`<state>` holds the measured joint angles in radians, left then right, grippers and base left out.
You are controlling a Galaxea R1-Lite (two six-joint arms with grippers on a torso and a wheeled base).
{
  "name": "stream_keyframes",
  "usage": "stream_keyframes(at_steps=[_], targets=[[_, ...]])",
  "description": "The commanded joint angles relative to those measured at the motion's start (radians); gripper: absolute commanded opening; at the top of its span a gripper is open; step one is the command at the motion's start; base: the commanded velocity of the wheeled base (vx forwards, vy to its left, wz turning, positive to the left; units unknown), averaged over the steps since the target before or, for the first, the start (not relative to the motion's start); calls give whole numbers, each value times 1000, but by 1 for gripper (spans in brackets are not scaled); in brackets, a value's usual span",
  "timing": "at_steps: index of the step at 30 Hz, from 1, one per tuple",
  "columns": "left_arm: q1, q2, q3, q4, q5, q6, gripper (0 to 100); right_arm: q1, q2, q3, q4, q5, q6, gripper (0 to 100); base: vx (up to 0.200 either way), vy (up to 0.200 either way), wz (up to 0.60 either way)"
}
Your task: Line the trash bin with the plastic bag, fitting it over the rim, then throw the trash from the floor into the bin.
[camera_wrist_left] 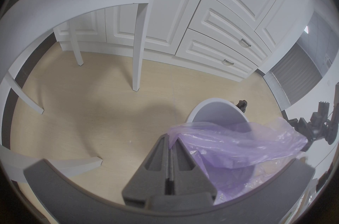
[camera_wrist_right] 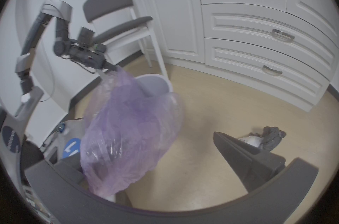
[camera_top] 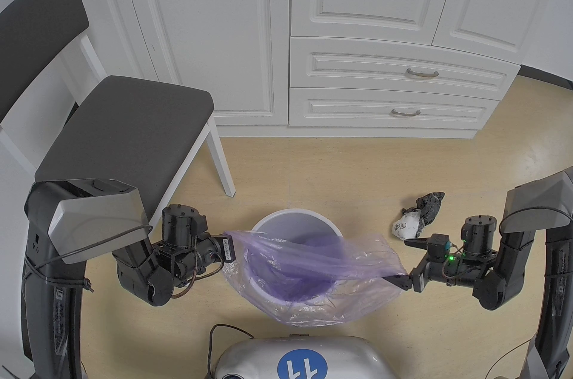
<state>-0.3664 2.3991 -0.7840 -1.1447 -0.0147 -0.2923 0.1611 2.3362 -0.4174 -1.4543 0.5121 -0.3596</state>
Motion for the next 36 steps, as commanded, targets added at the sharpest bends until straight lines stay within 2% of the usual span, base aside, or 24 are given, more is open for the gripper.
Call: stream_keyframes(at_steps=[1,4,6,8,10,12,13,14,15,16,20,25,27,30,32,34,36], targets=[[-2,18,-3,-6,-1,-1,0,-66,46,103,-74,155,-18,100,0,0,0],[-2,21,-3,-6,-1,-2,0,-101,143,77,-117,278,-6,100,0,0,0],[-2,21,-3,-6,-1,-2,0,-107,167,71,-117,295,10,100,0,0,0],[-3,20,-4,-7,1,-1,0,-127,190,65,-117,322,77,100,0,0,0],[-2,20,-4,-7,-1,-2,0,-144,192,65,-117,356,82,100,0,0,0],[-2,21,-7,-6,-1,-2,0,-178,195,62,-117,440,85,100,0,0,0],[-2,23,-7,-6,-1,-2,0,-178,195,62,-117,440,85,100,0,0,0],[-3,23,-9,-6,1,-2,0,-201,196,55,-117,503,96,100,0,0,0],[-3,23,-9,-6,1,-2,0,-201,196,55,-117,503,96,100,0,0,0],[-2,23,-12,-3,-1,-2,0,-224,187,51,-117,549,139,100,0,0,0],[-2,28,-14,-3,-1,-2,0,-244,170,46,-117,585,183,100,0,0,0],[-2,28,-18,-4,1,-2,0,-245,158,29,-117,586,203,100,0,0,0],[-2,28,-21,-4,1,-4,0,-241,143,12,-117,580,215,100,0,0,0],[-2,28,-21,-7,1,-13,0,-230,66,0,-117,533,249,100,0,0,0],[-2,26,-20,-9,1,-22,0,-192,-1,-3,-117,454,274,100,0,0,0],[0,25,-23,-18,1,-34,0,-110,-77,-24,-117,312,349,100,0,0,0],[0,23,-23,-32,1,-34,0,8,-115,-95,-117,115,450,100,0,0,0]])
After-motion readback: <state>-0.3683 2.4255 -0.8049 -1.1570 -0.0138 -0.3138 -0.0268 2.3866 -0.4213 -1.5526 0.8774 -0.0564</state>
